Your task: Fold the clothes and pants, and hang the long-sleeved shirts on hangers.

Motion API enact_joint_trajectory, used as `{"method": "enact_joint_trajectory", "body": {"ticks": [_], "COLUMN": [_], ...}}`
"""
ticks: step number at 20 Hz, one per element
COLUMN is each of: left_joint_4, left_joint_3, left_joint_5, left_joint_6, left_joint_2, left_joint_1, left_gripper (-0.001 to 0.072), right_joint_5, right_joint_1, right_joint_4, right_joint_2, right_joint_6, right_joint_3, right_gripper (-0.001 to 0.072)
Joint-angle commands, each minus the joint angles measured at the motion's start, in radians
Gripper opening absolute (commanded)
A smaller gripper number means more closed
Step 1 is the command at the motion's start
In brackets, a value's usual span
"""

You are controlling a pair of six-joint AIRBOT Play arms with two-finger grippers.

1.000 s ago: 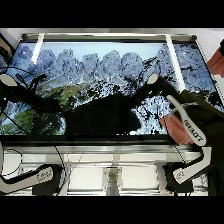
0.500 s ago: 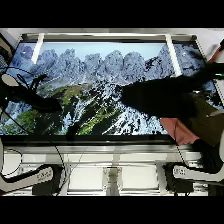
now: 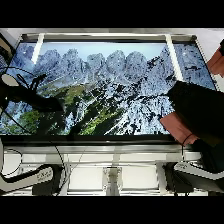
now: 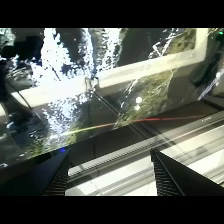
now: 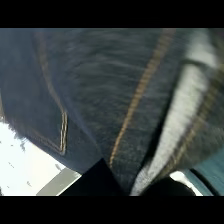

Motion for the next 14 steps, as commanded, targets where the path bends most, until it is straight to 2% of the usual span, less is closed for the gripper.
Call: {"method": "enact_joint_trajectory", "body": {"ticks": [1, 2, 7, 8, 9, 11, 12, 14], "left_joint_4": [0.0, 0.001, 0.0, 0.0, 0.0, 0.0, 0.0, 0.0], "left_joint_3": [0.0, 0.0, 0.0, 0.0, 0.0, 0.0, 0.0, 0.0], "left_joint_5": [0.0, 0.0, -0.001, -0.001, -0.001, -0.001, -0.002, -0.001], "left_joint_6": [0.0, 0.0, 0.0, 0.0, 0.0, 0.0, 0.0, 0.0], "left_joint_2": [0.0, 0.0, 0.0, 0.0, 0.0, 0.0, 0.0, 0.0], "left_joint_1": [0.001, 0.001, 0.001, 0.001, 0.001, 0.001, 0.001, 0.001], "left_gripper": [0.0581, 0.0581, 0.058, 0.058, 0.058, 0.058, 0.0581, 0.0581], "right_joint_5": [0.027, 0.03, 0.082, 0.081, 0.069, 0.036, 0.019, -0.028], "right_joint_1": [-0.078, -0.078, -0.044, -0.024, 0.003, 0.103, 0.182, 0.376], "right_joint_4": [-0.043, -0.044, -0.024, 0.005, 0.05, 0.164, 0.208, 0.205], "right_joint_2": [0.003, 0.003, 0.006, 0.014, 0.027, 0.067, 0.097, 0.169], "right_joint_6": [0.01, 0.01, 0.026, 0.028, 0.026, -0.006, -0.034, -0.053], "right_joint_3": [-0.019, -0.024, -0.024, -0.024, -0.024, -0.024, -0.028, -0.065], "right_gripper": [0.0327, 0.0442, 0.0455, 0.042, 0.0342, 0.0142, 0.0079, 0.0031]}}
